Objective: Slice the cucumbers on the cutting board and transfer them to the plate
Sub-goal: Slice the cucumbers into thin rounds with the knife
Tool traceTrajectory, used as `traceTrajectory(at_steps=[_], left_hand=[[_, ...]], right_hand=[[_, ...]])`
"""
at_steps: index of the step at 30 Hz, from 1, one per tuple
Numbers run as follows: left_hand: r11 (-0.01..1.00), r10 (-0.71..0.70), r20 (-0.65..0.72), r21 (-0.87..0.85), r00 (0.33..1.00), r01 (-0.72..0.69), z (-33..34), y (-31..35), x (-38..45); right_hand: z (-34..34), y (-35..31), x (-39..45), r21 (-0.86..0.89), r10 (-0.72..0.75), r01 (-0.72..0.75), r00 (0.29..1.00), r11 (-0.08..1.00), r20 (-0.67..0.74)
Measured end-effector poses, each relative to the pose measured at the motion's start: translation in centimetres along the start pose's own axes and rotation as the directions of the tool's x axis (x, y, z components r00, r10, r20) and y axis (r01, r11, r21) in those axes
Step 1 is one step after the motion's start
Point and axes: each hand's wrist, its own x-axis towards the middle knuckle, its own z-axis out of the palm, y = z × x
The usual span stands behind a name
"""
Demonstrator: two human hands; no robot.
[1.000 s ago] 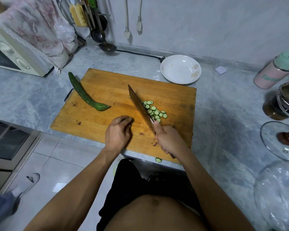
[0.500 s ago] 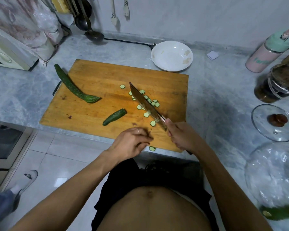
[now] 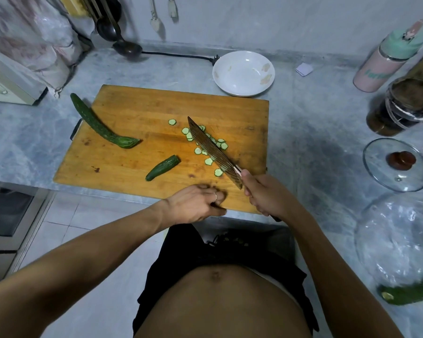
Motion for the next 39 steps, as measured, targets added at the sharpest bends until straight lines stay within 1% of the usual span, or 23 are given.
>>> traceTrajectory(at_steps=[4, 8, 14, 16, 20, 22, 23, 24, 25, 26, 27, 28, 29, 30, 31, 34, 35, 36, 38, 39], left_hand=[[0.998, -0.056, -0.040, 0.028, 0.998, 0.057, 0.5, 0.6, -0.4], [0.997, -0.069, -0.064, 0.042, 0.996, 0.072, 0.9, 1.0, -0.7], [0.995, -0.076, -0.057, 0.066, 0.995, 0.080, 0.8, 1.4, -0.4], [0.993, -0.086, -0.078, 0.068, 0.993, 0.092, 1.1, 1.5, -0.5], [0.990, -0.135, -0.137, 0.030, 0.981, 0.140, 1.3, 1.6, -0.7], [0.982, -0.187, -0.176, -0.041, 0.966, 0.182, 1.3, 1.9, -1.0], [0.962, -0.263, -0.213, -0.133, 0.941, 0.239, 1.3, 2.2, -1.1], [0.909, -0.386, -0.254, -0.268, 0.887, 0.319, 1.1, 2.4, -1.1], [0.814, -0.538, -0.285, -0.421, 0.793, 0.401, 1.0, 2.5, -1.1], [0.690, -0.686, -0.297, -0.557, 0.665, 0.463, 0.7, 2.5, -1.1], [0.572, -0.795, -0.286, -0.648, 0.535, 0.503, 0.3, 2.2, -1.0], [0.479, -0.862, -0.260, -0.696, 0.435, 0.534, -0.1, 1.8, -0.8], [0.413, -0.900, -0.229, -0.718, 0.371, 0.560, -0.7, 1.1, -0.5], [0.375, -0.919, -0.207, -0.723, 0.336, 0.580, -1.3, 0.4, -0.2], [0.357, -0.927, -0.195, -0.721, 0.321, 0.594, -1.7, -0.4, 0.0], [0.317, -0.939, -0.137, -0.706, 0.317, 0.633, -2.4, -3.0, 0.2], [0.308, -0.943, -0.138, -0.703, 0.302, 0.641, -2.6, -3.7, 0.2], [0.297, -0.951, -0.161, -0.715, 0.264, 0.633, -2.9, -4.3, 0.1], [0.278, -0.961, -0.226, -0.771, 0.161, 0.573, -3.8, -4.9, -0.1], [0.272, -0.962, -0.243, -0.796, 0.125, 0.541, -4.2, -5.0, -0.3]], right_hand=[[-0.2, 0.0, 0.1, 0.004, -0.001, 0.001, 1.000, 1.000, 0.004], [-0.4, 0.1, 0.1, 0.007, 0.005, -0.005, 1.000, 1.000, -0.004], [-0.4, 0.1, 0.2, 0.003, 0.011, -0.011, 1.000, 1.000, -0.003], [-0.4, 0.2, 0.2, 0.005, 0.006, -0.006, 1.000, 1.000, -0.003], [-0.4, 0.3, 0.2, 0.001, -0.007, 0.007, 1.000, 1.000, 0.002], [-0.5, 0.4, 0.1, 0.004, -0.013, 0.013, 1.000, 1.000, 0.011], [-0.5, 0.5, 0.1, 0.006, -0.015, 0.014, 1.000, 1.000, 0.015], [-0.5, 0.5, 0.1, 0.002, -0.014, 0.014, 1.000, 1.000, 0.016], [-0.6, 0.5, 0.0, -0.005, -0.013, 0.014, 1.000, 1.000, 0.016], [-0.6, 0.6, 0.0, -0.012, -0.015, 0.015, 1.000, 1.000, 0.015], [-0.6, 0.5, -0.1, -0.017, -0.018, 0.018, 1.000, 1.000, 0.014], [-0.7, 0.6, -0.2, -0.023, -0.021, 0.021, 1.000, 1.000, 0.010], [-0.7, 0.5, -0.2, -0.030, -0.023, 0.023, 1.000, 0.999, 0.006], [-0.8, 0.5, -0.3, -0.036, -0.027, 0.027, 1.000, 0.999, 0.004], [-0.9, 0.3, -0.3, -0.038, -0.031, 0.031, 1.000, 0.999, 0.003], [-1.1, -0.2, -0.3, -0.086, -0.060, 0.058, 0.998, 0.995, -0.020], [-1.2, -0.4, -0.2, -0.121, -0.081, 0.075, 0.996, 0.990, -0.041], [-1.2, -0.5, -0.1, -0.161, -0.110, 0.099, 0.992, 0.982, -0.062], [-1.5, -0.7, 0.1, -0.239, -0.182, 0.157, 0.979, 0.958, -0.088], [-1.7, -0.7, 0.3, -0.272, -0.205, 0.173, 0.974, 0.947, -0.094]])
